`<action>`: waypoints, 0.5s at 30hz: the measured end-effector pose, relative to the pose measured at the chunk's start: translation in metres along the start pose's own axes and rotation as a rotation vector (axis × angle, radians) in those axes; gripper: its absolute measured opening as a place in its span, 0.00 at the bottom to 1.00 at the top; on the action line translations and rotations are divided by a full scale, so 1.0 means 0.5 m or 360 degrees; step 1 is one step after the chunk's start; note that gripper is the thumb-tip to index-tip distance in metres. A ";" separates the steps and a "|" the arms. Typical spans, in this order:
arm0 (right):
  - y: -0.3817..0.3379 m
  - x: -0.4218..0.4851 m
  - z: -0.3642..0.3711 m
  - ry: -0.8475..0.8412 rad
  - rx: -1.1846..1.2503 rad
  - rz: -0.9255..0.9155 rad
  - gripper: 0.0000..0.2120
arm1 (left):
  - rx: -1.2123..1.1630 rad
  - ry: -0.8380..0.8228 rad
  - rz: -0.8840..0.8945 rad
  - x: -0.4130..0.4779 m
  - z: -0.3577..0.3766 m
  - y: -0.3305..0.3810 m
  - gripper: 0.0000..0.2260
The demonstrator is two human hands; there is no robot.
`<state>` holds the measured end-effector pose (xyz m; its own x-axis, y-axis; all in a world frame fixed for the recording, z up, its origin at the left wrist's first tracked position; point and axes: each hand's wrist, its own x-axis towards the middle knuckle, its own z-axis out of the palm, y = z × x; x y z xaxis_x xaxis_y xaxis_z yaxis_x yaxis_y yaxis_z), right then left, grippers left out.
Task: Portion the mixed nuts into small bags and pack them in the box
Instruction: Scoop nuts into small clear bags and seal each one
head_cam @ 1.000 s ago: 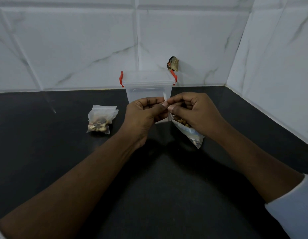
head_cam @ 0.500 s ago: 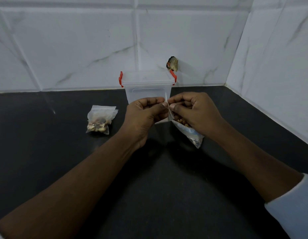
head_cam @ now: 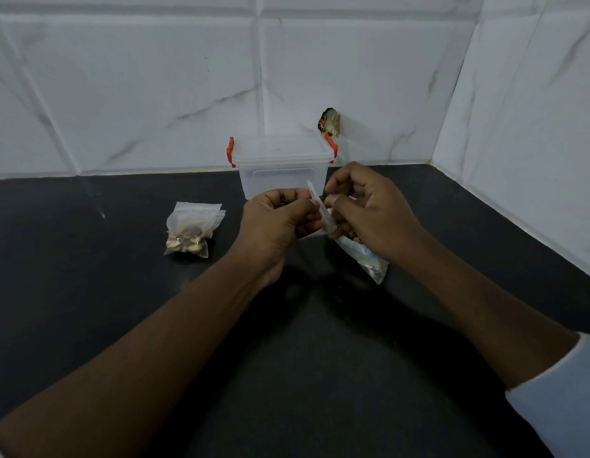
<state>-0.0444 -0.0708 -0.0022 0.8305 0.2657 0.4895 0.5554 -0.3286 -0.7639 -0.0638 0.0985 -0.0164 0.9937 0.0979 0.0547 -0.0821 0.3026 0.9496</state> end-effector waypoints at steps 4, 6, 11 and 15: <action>-0.001 -0.001 -0.001 -0.0022 -0.0114 -0.0070 0.05 | -0.0011 -0.0045 -0.0008 -0.004 0.001 0.003 0.06; 0.003 0.000 -0.003 0.0014 -0.0151 -0.0080 0.06 | 0.0026 -0.0037 -0.0022 -0.002 0.002 0.004 0.06; 0.001 0.003 -0.013 0.0070 -0.0422 -0.0130 0.10 | 0.0026 0.0011 -0.0012 0.012 0.000 0.005 0.13; 0.005 0.010 -0.014 0.0107 -0.0693 -0.0123 0.14 | 0.0079 0.0069 0.0024 0.009 -0.006 0.007 0.14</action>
<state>-0.0384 -0.0769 0.0012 0.7787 0.2496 0.5757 0.5700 -0.6649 -0.4827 -0.0597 0.1030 -0.0139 0.9880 0.1434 0.0565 -0.0918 0.2533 0.9630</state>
